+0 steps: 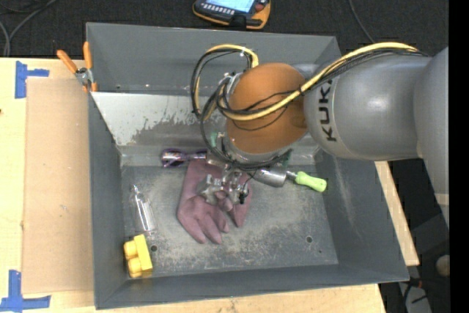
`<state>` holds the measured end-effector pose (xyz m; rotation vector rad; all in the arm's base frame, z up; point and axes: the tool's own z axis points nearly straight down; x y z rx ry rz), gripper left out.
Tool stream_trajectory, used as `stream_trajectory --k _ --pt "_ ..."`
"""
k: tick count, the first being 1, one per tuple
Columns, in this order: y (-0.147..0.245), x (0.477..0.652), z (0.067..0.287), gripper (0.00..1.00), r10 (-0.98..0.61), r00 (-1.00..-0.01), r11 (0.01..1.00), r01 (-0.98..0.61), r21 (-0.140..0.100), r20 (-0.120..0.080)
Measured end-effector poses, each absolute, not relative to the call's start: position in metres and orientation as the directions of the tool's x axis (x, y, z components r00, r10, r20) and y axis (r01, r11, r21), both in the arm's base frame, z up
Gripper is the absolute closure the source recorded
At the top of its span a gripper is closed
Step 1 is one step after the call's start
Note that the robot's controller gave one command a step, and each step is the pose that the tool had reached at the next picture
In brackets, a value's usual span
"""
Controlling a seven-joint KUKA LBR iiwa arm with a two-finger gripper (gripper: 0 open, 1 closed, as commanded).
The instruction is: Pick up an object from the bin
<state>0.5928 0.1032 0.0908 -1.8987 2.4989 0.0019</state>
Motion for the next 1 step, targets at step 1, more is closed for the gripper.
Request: stream_trajectory --k 1 --pt "0.1117 0.5992 0.0929 1.0 -0.816 -0.578 0.578 -0.816 -0.002 -0.008"
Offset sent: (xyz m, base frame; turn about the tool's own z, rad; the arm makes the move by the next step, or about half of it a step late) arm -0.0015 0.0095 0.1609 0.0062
